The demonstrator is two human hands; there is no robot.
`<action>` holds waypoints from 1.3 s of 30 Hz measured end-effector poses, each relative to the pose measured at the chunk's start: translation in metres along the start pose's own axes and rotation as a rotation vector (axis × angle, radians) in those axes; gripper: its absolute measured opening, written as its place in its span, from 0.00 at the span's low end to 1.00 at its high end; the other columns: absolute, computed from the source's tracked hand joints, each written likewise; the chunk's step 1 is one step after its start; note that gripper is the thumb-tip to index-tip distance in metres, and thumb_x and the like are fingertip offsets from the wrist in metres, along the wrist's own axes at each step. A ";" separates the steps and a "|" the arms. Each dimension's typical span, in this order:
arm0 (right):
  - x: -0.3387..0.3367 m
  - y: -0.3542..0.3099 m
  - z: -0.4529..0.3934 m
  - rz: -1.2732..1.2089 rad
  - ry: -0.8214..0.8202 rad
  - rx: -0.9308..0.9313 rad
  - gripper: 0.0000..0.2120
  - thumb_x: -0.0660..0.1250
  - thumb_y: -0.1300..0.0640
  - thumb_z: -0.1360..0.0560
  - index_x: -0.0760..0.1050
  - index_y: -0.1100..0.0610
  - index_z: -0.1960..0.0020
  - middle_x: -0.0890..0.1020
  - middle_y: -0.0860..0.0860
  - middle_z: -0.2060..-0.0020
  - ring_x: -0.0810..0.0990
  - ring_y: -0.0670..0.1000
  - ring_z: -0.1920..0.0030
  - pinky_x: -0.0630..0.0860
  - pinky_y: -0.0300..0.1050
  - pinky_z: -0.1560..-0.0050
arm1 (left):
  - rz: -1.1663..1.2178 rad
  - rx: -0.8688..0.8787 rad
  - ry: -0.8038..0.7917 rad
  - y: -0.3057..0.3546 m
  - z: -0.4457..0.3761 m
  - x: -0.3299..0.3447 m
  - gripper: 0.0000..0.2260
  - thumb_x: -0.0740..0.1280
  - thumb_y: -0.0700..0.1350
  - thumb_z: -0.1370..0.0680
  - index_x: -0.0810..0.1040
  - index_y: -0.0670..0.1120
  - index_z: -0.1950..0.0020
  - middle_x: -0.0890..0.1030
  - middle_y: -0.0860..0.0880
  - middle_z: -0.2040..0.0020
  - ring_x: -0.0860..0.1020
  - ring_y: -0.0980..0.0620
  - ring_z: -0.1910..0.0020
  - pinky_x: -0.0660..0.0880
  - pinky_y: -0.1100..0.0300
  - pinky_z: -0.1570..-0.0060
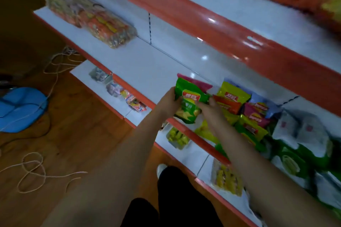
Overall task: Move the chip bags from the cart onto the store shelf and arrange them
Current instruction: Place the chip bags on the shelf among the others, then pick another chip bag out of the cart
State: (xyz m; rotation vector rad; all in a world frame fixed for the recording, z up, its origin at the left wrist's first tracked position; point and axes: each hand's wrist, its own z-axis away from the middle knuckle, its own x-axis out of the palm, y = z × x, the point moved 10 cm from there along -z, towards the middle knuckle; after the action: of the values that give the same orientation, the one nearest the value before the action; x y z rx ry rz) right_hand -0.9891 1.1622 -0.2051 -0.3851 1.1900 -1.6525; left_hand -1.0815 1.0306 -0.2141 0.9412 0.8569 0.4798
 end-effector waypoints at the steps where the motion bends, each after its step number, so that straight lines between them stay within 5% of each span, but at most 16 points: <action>1: 0.000 -0.005 -0.022 -0.011 0.023 -0.015 0.21 0.71 0.50 0.31 0.75 0.51 0.39 0.83 0.53 0.46 0.82 0.56 0.46 0.78 0.56 0.43 | -0.001 0.013 -0.005 -0.001 -0.023 -0.001 0.16 0.60 0.42 0.18 0.68 0.41 0.31 0.78 0.42 0.40 0.76 0.49 0.46 0.70 0.58 0.49; 4: -0.003 -0.007 -0.083 -0.056 0.103 -0.017 0.19 0.72 0.53 0.34 0.79 0.55 0.44 0.84 0.55 0.50 0.83 0.56 0.51 0.80 0.53 0.48 | 0.019 0.039 -0.032 -0.008 -0.090 0.010 0.17 0.61 0.42 0.18 0.67 0.41 0.29 0.78 0.41 0.37 0.77 0.45 0.40 0.73 0.55 0.44; 8: -0.035 -0.036 -0.091 0.077 0.374 -0.148 0.13 0.62 0.54 0.29 0.77 0.59 0.48 0.82 0.56 0.51 0.79 0.54 0.51 0.74 0.50 0.46 | 0.161 0.006 -0.119 -0.010 -0.143 0.058 0.20 0.63 0.35 0.24 0.69 0.40 0.32 0.78 0.41 0.42 0.75 0.51 0.49 0.74 0.64 0.56; 12: -0.067 -0.065 -0.036 0.148 0.607 -0.308 0.15 0.59 0.64 0.23 0.73 0.69 0.39 0.79 0.62 0.44 0.75 0.60 0.42 0.64 0.47 0.45 | 0.224 -0.068 -0.162 0.003 -0.148 0.075 0.36 0.66 0.43 0.20 0.46 0.42 0.20 0.64 0.42 0.23 0.70 0.48 0.31 0.71 0.58 0.41; 15: -0.059 -0.081 -0.007 0.226 0.587 -0.404 0.15 0.60 0.67 0.23 0.73 0.73 0.39 0.77 0.69 0.41 0.75 0.65 0.40 0.66 0.48 0.40 | 0.158 -0.101 -0.024 -0.005 -0.119 0.030 0.37 0.65 0.52 0.20 0.47 0.45 0.19 0.59 0.42 0.21 0.62 0.44 0.23 0.63 0.50 0.27; 21: 0.067 -0.076 0.049 0.467 0.097 -0.398 0.28 0.63 0.60 0.24 0.62 0.63 0.26 0.67 0.61 0.28 0.65 0.58 0.27 0.64 0.50 0.28 | 0.254 -0.330 0.314 -0.091 0.062 -0.089 0.31 0.63 0.54 0.19 0.56 0.45 0.21 0.66 0.43 0.24 0.69 0.42 0.28 0.68 0.49 0.31; 23: 0.137 -0.068 0.098 0.538 -0.146 -0.440 0.28 0.61 0.55 0.24 0.63 0.62 0.26 0.69 0.61 0.29 0.67 0.58 0.28 0.64 0.51 0.28 | 0.293 -0.433 0.464 -0.137 0.156 -0.126 0.33 0.63 0.61 0.22 0.58 0.48 0.21 0.67 0.43 0.24 0.69 0.40 0.28 0.69 0.43 0.32; 27: 0.261 -0.040 0.254 0.677 -0.609 -0.623 0.29 0.63 0.53 0.23 0.61 0.60 0.25 0.68 0.59 0.28 0.67 0.57 0.28 0.61 0.46 0.29 | 0.285 -0.665 0.747 -0.196 0.379 -0.164 0.29 0.61 0.57 0.19 0.57 0.50 0.21 0.68 0.44 0.25 0.70 0.43 0.28 0.70 0.49 0.32; 29: 0.293 -0.027 0.325 0.691 -0.763 -0.653 0.30 0.62 0.51 0.21 0.57 0.56 0.23 0.65 0.56 0.26 0.63 0.56 0.26 0.60 0.46 0.28 | 0.323 -0.697 0.862 -0.207 0.464 -0.163 0.28 0.61 0.56 0.19 0.59 0.50 0.21 0.69 0.45 0.26 0.71 0.46 0.30 0.70 0.55 0.36; 32: 0.329 0.013 0.471 0.739 -0.976 -0.758 0.29 0.60 0.48 0.21 0.56 0.51 0.23 0.63 0.52 0.25 0.63 0.55 0.26 0.62 0.50 0.28 | 0.384 -0.726 1.089 -0.220 0.631 -0.144 0.30 0.63 0.56 0.20 0.57 0.51 0.21 0.66 0.48 0.24 0.68 0.48 0.27 0.66 0.49 0.28; 39: 0.352 0.144 0.768 0.827 -1.392 -0.914 0.27 0.61 0.50 0.21 0.60 0.54 0.24 0.67 0.54 0.26 0.65 0.56 0.27 0.62 0.50 0.29 | 0.523 -0.909 1.513 -0.236 0.957 -0.035 0.27 0.63 0.55 0.20 0.61 0.49 0.23 0.71 0.46 0.28 0.72 0.47 0.31 0.69 0.49 0.31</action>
State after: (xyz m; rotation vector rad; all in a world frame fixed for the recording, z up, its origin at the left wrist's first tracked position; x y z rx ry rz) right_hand -0.5078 0.4658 -0.0727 -1.1486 0.6846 0.1337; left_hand -0.3279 0.4041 -0.1064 -0.2553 1.4708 1.9606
